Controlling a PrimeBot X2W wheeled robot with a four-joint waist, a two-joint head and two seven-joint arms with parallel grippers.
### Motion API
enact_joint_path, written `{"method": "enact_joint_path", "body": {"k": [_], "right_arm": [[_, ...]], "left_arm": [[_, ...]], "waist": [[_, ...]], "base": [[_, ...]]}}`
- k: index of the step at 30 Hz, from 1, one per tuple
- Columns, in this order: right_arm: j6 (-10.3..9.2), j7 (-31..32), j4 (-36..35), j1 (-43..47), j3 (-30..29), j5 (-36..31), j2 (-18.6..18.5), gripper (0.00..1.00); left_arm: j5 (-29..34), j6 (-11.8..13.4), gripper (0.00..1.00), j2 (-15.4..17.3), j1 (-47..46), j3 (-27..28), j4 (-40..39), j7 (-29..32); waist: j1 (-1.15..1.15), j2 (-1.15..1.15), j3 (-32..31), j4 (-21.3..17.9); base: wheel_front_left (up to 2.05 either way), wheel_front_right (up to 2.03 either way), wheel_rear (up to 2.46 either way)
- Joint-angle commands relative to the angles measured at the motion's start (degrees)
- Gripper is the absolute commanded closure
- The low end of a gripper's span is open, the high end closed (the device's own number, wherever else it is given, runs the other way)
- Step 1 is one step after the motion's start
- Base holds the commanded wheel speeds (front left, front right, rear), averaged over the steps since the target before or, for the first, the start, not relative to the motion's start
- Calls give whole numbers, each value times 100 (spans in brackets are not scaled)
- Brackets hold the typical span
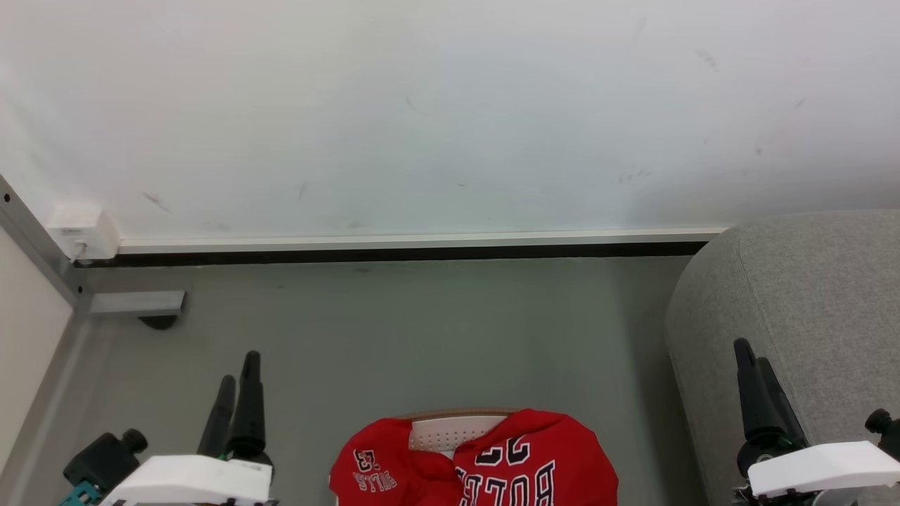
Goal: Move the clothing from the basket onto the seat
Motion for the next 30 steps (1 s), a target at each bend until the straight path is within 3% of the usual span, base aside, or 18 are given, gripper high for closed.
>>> {"method": "enact_joint_path", "body": {"k": [1, 15, 30], "right_arm": [[-4, -60, -35, -191, 39, -260, -97, 0], [-6, -308, 145, -226, 85, -2003, -32, 0], [-7, -535, 298, -259, 34, -3145, 80, 0]], "left_arm": [[174, 9, 0, 48, -78, -37, -62, -57], [1445, 164, 0, 57, -65, -198, -41, -301], [2395, 243, 0, 65, -68, -319, -92, -530]], "waist": [[0, 0, 0, 1], [0, 0, -2, 13], [0, 0, 24, 26]], "base": [[0, 0, 0], [0, 0, 0], [0, 0, 0]]}}
